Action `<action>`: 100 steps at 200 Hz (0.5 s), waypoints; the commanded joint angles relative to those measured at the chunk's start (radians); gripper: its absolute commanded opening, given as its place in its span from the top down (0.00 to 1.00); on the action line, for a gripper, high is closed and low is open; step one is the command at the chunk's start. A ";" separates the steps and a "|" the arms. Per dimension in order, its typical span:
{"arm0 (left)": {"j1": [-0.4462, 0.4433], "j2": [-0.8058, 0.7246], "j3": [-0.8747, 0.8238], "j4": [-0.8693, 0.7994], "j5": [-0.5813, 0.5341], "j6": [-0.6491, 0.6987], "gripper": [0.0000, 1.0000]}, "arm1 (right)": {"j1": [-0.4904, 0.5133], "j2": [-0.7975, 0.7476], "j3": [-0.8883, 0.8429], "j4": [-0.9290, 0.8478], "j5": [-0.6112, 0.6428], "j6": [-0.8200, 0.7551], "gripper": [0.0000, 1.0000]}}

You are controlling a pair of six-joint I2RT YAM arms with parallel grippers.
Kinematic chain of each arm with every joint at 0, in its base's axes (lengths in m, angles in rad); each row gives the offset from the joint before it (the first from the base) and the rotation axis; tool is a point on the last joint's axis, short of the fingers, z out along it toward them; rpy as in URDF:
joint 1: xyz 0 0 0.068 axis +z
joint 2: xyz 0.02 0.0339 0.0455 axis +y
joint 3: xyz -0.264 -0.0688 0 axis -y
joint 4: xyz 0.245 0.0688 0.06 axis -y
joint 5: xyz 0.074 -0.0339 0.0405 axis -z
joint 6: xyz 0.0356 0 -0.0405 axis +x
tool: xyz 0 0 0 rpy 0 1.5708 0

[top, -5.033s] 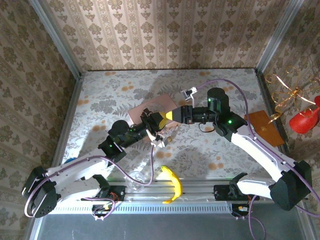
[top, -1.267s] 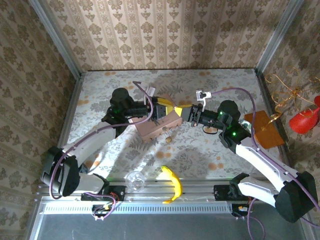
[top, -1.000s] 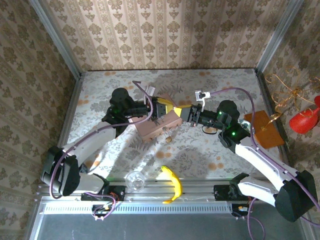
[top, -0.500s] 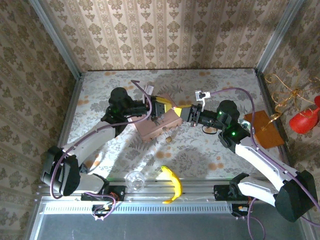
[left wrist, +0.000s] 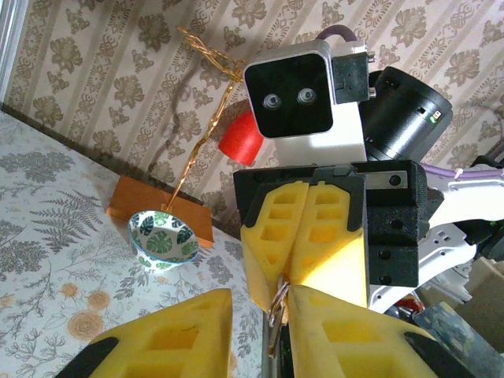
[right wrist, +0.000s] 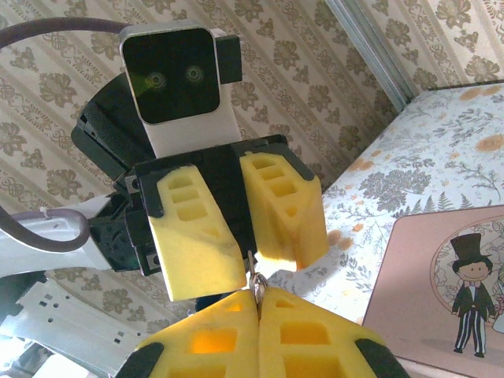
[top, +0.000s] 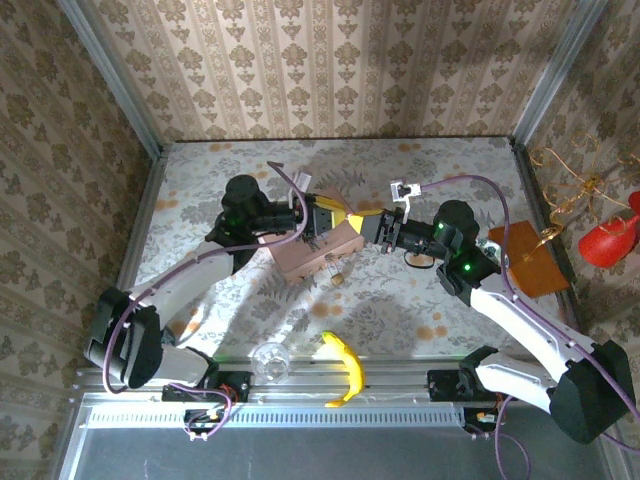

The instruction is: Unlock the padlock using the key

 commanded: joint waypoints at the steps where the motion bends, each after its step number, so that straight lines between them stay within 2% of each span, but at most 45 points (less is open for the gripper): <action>1: -0.004 0.000 0.001 0.011 0.031 0.009 0.79 | 0.006 0.000 0.025 0.045 0.012 0.003 1.00; 16: -0.004 -0.003 0.000 0.010 0.031 0.015 0.83 | 0.006 0.001 0.025 0.045 0.012 0.003 1.00; 38: -0.004 -0.003 0.001 0.010 0.029 0.014 1.00 | 0.006 0.004 0.023 0.044 0.012 0.005 1.00; 69: -0.001 -0.018 0.004 -0.033 0.026 0.042 1.00 | 0.006 -0.002 0.026 0.010 0.026 -0.008 1.00; 82: 0.001 -0.038 0.021 -0.125 0.023 0.102 1.00 | 0.006 -0.010 0.035 -0.044 0.048 -0.034 0.75; 100: 0.001 -0.081 0.079 -0.403 -0.025 0.273 1.00 | 0.006 -0.042 0.048 -0.146 0.083 -0.099 0.53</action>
